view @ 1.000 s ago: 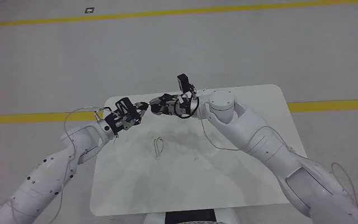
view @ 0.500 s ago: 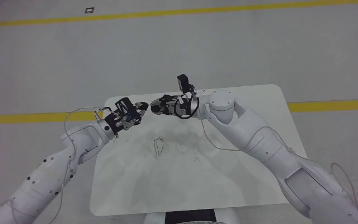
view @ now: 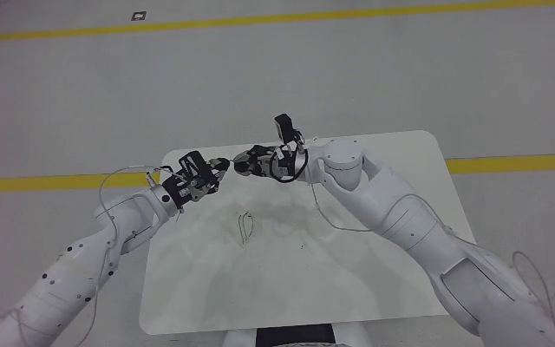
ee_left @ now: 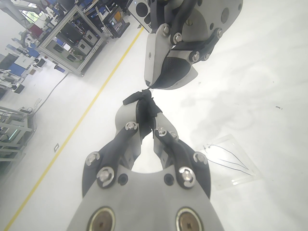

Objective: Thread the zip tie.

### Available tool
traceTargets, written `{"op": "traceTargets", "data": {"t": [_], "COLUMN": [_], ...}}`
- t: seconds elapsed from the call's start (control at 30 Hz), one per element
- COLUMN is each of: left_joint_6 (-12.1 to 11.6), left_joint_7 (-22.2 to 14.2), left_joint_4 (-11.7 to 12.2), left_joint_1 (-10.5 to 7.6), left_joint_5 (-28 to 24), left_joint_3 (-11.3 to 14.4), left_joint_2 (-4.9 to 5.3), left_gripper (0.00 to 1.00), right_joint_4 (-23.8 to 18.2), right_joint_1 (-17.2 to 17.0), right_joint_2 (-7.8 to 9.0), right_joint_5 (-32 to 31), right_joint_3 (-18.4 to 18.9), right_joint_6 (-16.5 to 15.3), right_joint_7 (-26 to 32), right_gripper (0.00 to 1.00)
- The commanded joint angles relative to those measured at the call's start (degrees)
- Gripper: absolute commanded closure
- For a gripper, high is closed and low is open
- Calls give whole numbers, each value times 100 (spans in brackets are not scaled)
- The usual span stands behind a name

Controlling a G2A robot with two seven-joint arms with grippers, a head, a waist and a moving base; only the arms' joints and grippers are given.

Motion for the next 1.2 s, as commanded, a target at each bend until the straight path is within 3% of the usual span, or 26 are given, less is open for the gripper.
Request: {"op": "traceTargets", "data": {"t": [0.0,0.03,0.07,0.13,0.2,0.73,1.07,1.17], "left_joint_6": [0,0,0,0,0,0,14,0], "left_joint_7": [0,0,0,0,0,0,-11,-189], "left_joint_4": [0,0,0,0,0,0,14,200], "left_joint_1": [0,0,0,0,0,0,3,-25], "left_joint_5": [0,0,0,0,0,0,-13,-690], "left_joint_3": [0,0,0,0,0,0,1,-72], "left_joint_2": [0,0,0,0,0,0,-3,-37], "left_gripper": [100,100,79,22,0,0,0,0], "right_joint_4": [9,14,18,29,27,-285,-290,-471], "right_joint_1": [1,0,0,-8,-18,-360,-382,-465], "right_joint_2": [-1,-1,0,5,12,225,232,293], "right_joint_5": [0,3,0,-6,-16,-159,-177,-965], "right_joint_3": [-2,-1,-1,2,8,302,315,351], "right_joint_6": [0,0,0,0,0,0,-14,-121], "right_joint_7": [-2,1,2,7,11,-58,-85,-504], "right_gripper": [100,100,100,100,100,100,100,100]}}
